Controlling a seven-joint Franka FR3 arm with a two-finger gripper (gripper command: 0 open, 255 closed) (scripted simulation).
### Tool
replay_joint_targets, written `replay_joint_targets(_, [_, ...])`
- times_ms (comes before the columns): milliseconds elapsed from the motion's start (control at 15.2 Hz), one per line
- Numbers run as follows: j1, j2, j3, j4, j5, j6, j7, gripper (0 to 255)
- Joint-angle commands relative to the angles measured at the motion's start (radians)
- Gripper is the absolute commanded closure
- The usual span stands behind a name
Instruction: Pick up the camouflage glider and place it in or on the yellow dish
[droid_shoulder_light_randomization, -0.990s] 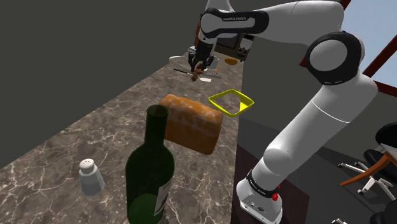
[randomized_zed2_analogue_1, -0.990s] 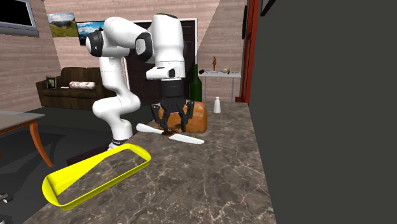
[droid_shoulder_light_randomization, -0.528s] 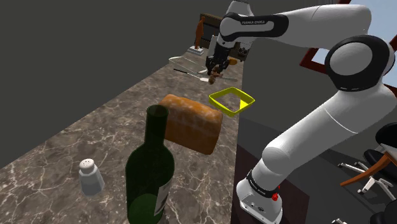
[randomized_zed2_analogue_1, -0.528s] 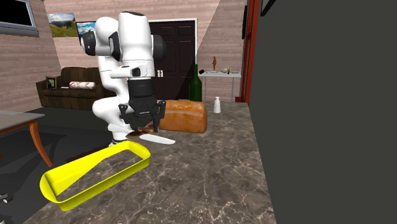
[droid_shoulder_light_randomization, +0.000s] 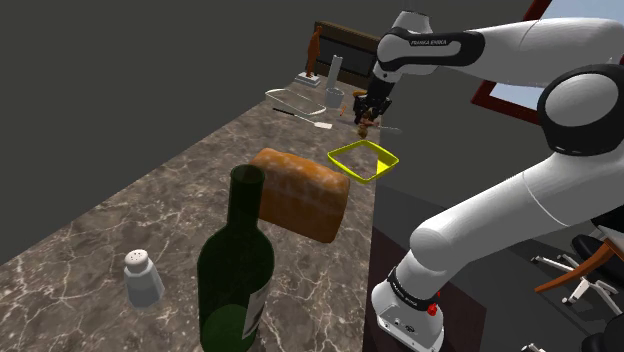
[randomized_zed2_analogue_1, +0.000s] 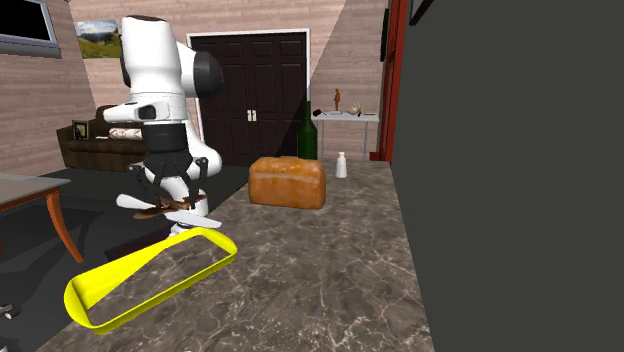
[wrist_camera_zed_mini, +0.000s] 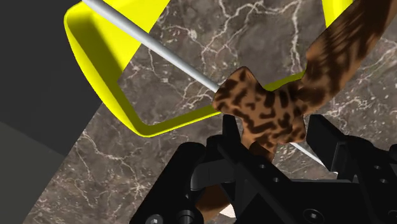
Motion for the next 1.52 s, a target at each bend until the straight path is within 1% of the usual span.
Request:
replay_joint_targets(0, [-0.011, -0.016, -0.019, -0.031, -0.007, 0.017, -0.026, 255])
replay_joint_targets(924, [-0.014, 0.023, -0.032, -0.182, -0.011, 0.206, -0.025, 255])
replay_joint_targets(1452, [-0.014, 0.023, -0.032, -0.182, -0.011, 0.206, -0.025, 255])
